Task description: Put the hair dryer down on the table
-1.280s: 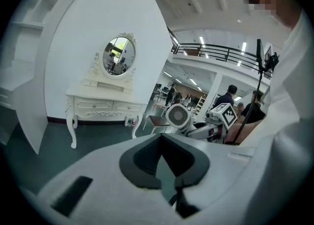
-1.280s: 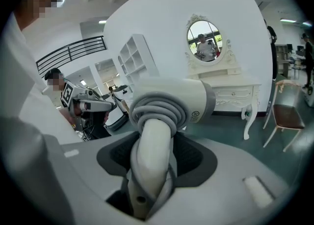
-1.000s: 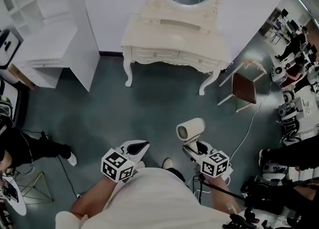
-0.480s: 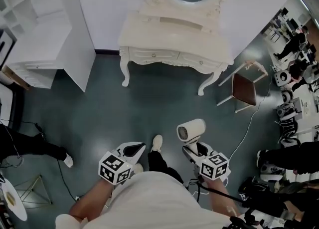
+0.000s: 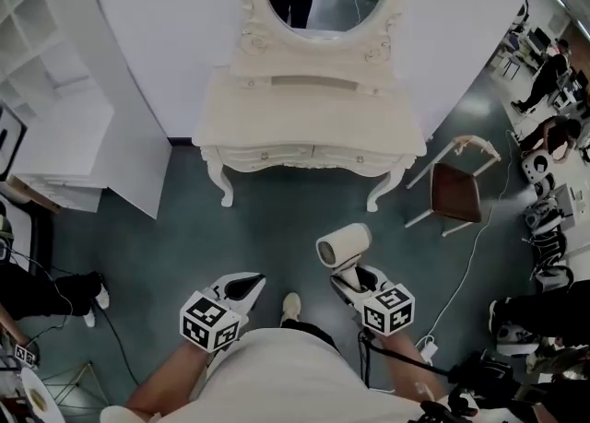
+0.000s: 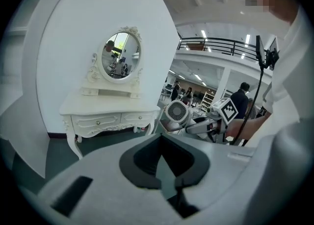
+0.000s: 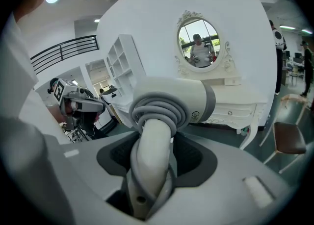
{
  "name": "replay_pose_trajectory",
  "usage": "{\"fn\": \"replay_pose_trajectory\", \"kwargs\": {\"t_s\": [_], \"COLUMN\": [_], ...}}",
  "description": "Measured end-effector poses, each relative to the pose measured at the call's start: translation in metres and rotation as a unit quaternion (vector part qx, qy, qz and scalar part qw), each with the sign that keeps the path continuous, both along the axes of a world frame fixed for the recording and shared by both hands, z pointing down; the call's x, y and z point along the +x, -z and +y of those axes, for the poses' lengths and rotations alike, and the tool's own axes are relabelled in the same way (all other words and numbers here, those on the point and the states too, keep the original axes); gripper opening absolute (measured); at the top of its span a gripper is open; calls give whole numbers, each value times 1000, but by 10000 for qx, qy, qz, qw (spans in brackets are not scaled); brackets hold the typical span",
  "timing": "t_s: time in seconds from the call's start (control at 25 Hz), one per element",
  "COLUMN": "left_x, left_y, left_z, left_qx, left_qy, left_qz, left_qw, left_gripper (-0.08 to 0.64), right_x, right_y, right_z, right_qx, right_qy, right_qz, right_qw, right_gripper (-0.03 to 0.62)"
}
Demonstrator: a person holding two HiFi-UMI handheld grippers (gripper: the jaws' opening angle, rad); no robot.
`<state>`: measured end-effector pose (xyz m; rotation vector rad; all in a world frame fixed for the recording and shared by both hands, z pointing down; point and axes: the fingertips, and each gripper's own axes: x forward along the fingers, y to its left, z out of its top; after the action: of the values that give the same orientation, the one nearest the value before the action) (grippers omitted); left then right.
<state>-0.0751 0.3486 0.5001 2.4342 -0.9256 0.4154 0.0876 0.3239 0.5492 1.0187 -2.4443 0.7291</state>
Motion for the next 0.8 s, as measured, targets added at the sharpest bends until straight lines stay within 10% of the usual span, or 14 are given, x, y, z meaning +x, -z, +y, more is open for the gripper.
{"fn": "replay_pose_trajectory", "kwargs": {"t_s": [0.8], "left_x": [-16], "left_y": [-4], "left_z": [-217], "left_qx": [-116], "left_qy": [-247], "left_qz": [184], "left_qw": [9995], "left_gripper": [-2], "right_x": [-6], "right_y": [-17], "right_z": [-199], "right_qx": [-291], "right_qy": [-495], "right_qz": [192], "right_qw": [9982], "right_gripper": [218]}}
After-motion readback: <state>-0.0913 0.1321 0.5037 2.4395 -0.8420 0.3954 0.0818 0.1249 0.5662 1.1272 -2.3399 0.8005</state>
